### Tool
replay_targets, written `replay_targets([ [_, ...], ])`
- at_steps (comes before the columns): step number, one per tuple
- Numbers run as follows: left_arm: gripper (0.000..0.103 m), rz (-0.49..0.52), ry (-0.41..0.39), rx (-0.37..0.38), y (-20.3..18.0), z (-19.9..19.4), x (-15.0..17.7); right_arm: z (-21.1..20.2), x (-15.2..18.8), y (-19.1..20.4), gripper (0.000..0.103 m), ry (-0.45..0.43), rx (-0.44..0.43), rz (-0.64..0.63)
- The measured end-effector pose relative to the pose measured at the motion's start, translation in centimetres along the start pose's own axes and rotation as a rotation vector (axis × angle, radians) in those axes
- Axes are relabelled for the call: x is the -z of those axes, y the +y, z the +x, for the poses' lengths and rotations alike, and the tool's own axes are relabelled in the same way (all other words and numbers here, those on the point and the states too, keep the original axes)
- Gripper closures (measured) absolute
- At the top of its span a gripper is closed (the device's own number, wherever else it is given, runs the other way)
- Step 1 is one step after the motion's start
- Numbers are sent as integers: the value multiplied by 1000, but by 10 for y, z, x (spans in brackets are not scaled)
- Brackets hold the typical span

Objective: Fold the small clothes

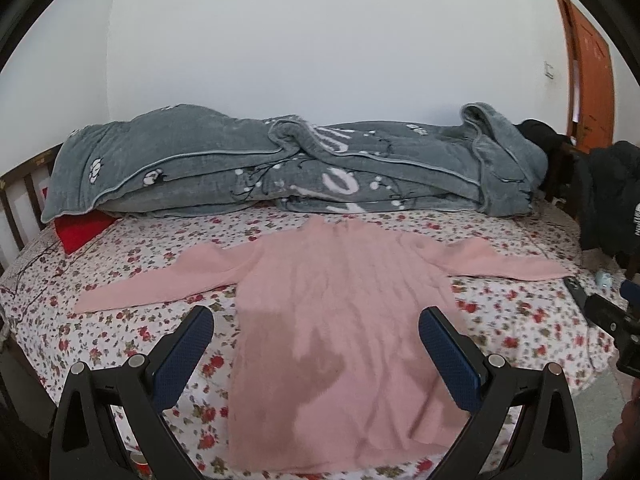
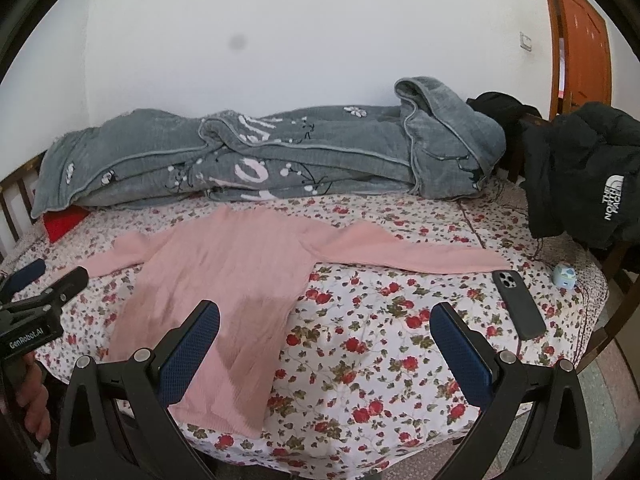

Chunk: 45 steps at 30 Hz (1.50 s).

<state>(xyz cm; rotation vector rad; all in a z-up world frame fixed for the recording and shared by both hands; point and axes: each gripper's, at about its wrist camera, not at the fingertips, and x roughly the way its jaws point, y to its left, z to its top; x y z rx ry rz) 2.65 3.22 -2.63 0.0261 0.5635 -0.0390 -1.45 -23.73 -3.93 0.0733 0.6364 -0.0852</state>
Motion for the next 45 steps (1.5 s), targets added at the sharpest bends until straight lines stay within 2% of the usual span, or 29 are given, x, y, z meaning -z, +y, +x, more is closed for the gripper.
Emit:
replay_targets([
  [9,0,-53,89,-66,55,68,19,57,19,11,0,-1,-26,11],
  [14,1,-135,155,-61,100,104,32,97,29,18,0,75,-54,25],
  [18,1,-170,196,-86,138,129,42,127,37,28,2,151,-101,52],
  [20,2,-212,217,-98,165,143,47,139,41,35,8,171,-130,42],
  [28,7,-384,220,-215,273,183,56,160,42,59,8,135,-138,-16],
  [33,11,-447,204,-270,315,196,56,178,37,72,8,160,-206,1],
  [45,15,-526,223,-290,360,222,60,209,30,107,8,187,-215,-26],
])
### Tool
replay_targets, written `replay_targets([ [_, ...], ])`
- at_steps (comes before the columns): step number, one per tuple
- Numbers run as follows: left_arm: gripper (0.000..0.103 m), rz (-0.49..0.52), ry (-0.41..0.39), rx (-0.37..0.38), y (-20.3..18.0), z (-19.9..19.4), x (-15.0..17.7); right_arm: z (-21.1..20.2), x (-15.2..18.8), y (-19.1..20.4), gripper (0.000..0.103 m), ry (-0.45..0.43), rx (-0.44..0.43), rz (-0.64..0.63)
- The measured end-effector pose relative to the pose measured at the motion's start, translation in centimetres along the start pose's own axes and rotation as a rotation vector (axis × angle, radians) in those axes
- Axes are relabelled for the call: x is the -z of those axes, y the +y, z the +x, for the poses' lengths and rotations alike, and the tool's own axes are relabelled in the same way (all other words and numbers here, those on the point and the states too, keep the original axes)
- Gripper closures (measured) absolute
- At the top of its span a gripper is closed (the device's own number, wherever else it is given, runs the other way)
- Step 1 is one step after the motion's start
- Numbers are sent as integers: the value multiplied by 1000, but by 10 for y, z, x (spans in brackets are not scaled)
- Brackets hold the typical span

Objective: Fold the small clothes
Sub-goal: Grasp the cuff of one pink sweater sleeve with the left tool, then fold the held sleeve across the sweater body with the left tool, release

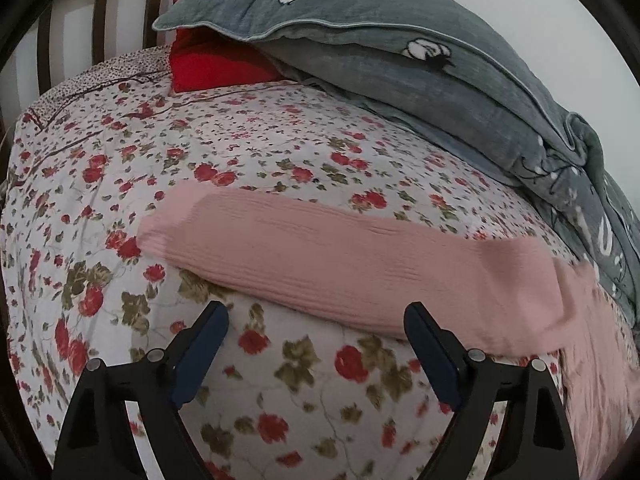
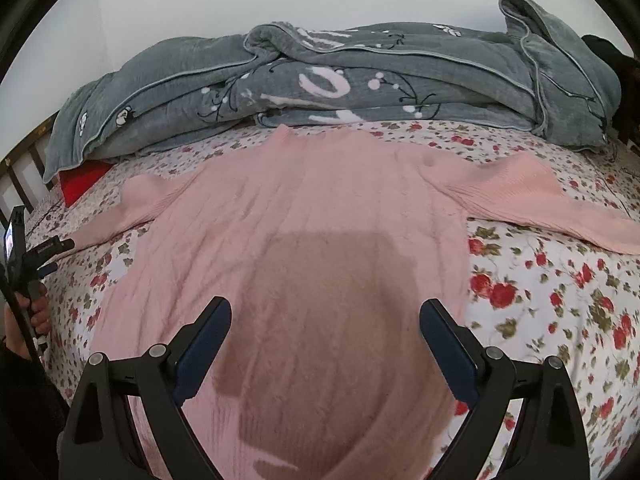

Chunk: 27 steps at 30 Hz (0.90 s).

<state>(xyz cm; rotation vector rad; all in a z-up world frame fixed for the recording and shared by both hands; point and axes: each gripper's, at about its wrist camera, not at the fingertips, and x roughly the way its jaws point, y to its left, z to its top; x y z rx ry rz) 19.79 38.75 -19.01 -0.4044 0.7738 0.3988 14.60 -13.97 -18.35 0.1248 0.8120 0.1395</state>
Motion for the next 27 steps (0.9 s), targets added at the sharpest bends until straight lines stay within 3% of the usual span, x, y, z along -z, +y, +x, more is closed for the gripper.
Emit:
replay_targets([
  [5,19,-8,-11,-14,5,5,-7,4,-6,7,8,-1,3,-14],
  [9,25,-74,-20,-8,24,4,-12,7,-11,9,8,-1,1,-13],
  [15,27,-226,-17,88,66,5,-15,10,-19,9,8,-1,8,-12],
  [21,36,-242,-38,16,66,16,-30,10,-23,6,8,-4,-8,-1],
  [23,70,-251,-48,2,67,16,-36,9,-24,4,8,-10,-3,-3],
  [25,95,-276,-21,17,71,21,-42,9,-25,1,8,-12,3,-5],
  [27,95,-312,-13,26,73,21,-46,8,-24,-6,8,-15,11,-2],
])
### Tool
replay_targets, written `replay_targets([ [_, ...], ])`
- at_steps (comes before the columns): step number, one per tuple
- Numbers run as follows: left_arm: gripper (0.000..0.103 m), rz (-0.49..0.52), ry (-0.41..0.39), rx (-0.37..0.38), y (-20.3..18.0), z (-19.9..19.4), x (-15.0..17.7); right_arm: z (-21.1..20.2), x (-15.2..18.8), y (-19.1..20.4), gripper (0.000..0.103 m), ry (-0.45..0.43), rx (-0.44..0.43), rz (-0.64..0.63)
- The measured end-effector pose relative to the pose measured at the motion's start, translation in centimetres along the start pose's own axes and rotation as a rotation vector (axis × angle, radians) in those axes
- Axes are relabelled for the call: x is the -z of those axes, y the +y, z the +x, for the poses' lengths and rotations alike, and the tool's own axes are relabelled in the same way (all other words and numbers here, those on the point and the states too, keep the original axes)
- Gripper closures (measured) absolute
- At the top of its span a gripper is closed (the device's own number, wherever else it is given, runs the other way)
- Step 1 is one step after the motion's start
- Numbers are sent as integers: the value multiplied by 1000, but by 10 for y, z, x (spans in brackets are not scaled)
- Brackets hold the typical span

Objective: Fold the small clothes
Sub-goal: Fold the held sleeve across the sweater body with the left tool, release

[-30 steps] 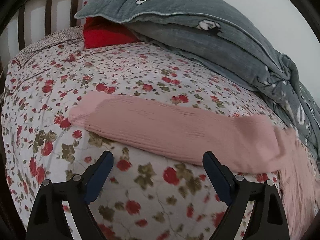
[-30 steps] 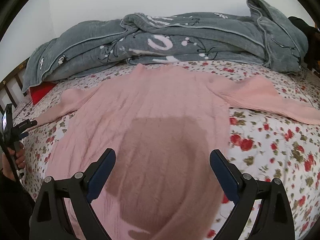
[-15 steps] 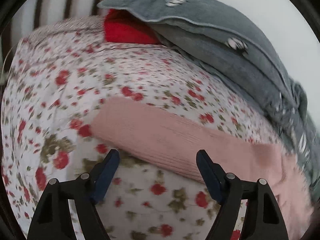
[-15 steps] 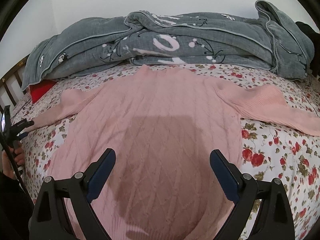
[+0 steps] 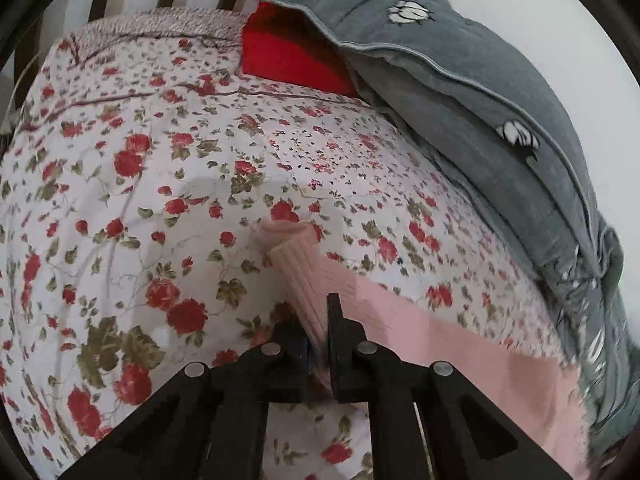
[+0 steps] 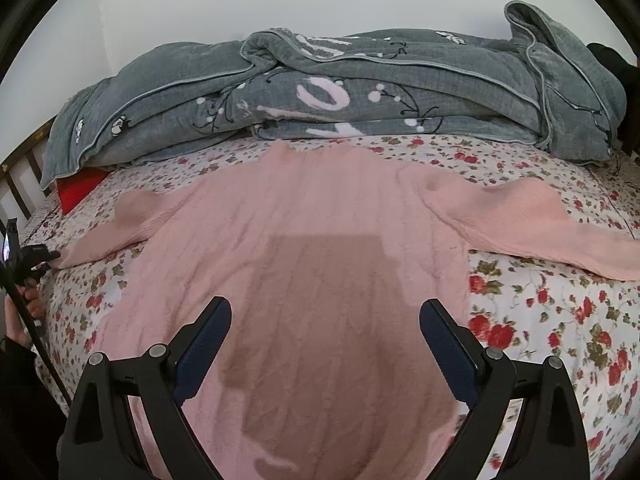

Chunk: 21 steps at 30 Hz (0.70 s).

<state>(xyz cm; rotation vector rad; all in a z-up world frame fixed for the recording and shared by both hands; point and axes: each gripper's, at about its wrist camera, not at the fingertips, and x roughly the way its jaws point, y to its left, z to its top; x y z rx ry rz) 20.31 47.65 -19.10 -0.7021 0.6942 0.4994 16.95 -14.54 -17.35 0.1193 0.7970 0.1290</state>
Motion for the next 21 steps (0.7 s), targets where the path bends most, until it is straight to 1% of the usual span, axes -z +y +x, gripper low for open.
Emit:
replay_targets([
  [2,96,15,-17,-26,-10,-7,0,-1,1,-11,8,-1,8,12],
  [3,96,40,-33,-35,-20,-13,2,-2,1,-17,8,-4,12,21],
  [6,96,150,-84,-31,-66,-35,10,-7,3,-39,8,-16,15,51],
  [10,96,276,-121,48,-145,-67,27,-20,7,-73,8,-38,42,86],
  [13,96,371,-129,116,-210,-88,48,-30,10,-98,8,-44,65,93],
  [15,96,444,-129,162,-258,-100,69,-38,13,-120,8,-47,91,89],
  [16,96,467,-126,183,-274,-104,78,-43,14,-130,8,-49,109,86],
  [17,96,497,-118,211,-296,-108,89,-48,16,-144,8,-53,143,90],
  [18,96,526,-106,237,-319,-112,103,-52,18,-155,8,-58,166,100],
  [19,96,541,-102,248,-331,-115,112,-56,20,-167,8,-66,186,119],
  [21,96,592,-85,285,-370,-120,143,-65,24,-190,8,-82,203,159],
])
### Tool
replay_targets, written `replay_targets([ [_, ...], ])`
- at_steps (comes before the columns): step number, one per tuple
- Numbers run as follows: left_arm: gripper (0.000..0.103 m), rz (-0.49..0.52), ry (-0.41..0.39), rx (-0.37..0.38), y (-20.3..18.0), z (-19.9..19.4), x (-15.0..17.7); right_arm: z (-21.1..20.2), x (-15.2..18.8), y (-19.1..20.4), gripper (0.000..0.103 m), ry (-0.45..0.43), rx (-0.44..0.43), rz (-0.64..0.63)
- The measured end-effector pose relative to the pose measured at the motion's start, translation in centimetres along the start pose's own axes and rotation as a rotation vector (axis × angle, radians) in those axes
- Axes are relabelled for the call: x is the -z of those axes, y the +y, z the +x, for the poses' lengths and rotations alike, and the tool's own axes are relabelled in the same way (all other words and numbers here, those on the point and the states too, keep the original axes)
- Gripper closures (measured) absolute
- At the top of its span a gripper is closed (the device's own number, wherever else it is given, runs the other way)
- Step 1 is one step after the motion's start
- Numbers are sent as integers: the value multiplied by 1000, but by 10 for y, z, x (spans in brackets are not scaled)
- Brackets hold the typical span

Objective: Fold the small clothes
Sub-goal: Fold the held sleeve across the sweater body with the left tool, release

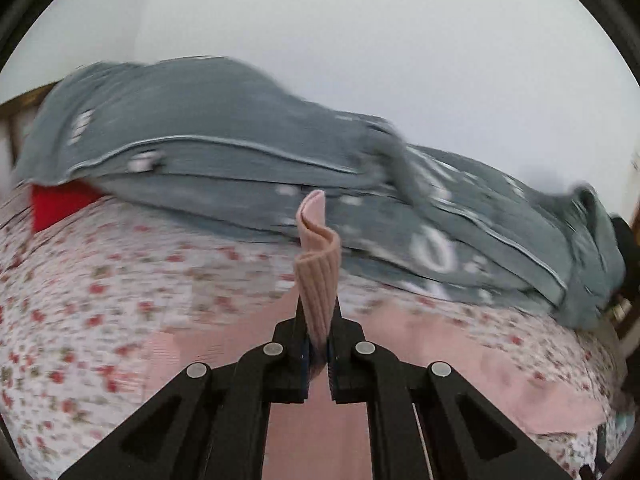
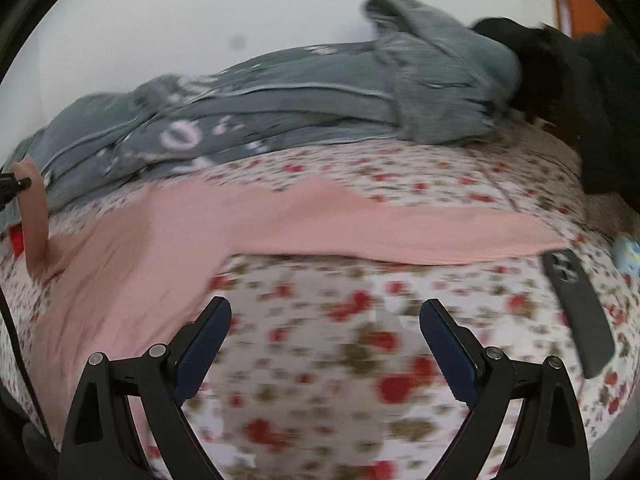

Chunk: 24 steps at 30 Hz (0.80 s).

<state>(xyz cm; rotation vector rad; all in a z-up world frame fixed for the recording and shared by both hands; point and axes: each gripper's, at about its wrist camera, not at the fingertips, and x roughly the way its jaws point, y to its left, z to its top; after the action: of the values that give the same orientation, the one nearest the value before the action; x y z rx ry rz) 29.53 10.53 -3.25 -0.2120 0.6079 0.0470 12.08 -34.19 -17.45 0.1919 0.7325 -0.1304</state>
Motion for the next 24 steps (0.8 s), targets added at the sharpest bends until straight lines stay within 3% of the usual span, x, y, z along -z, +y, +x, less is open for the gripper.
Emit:
replay_targets([
  [8,96,143,115,155,-140,31,53,-1,5,-74,8,14,41,111],
  [11,96,197,171,164,-175,46,83,-3,6,-86,8,16,57,112],
  [19,94,278,337,168,-212,84,145,-3,10,-96,8,7,69,56],
  [21,85,277,387,187,-211,88,154,1,10,-99,8,11,73,45],
  [24,54,248,394,193,-202,81,151,10,7,-105,9,29,56,65],
])
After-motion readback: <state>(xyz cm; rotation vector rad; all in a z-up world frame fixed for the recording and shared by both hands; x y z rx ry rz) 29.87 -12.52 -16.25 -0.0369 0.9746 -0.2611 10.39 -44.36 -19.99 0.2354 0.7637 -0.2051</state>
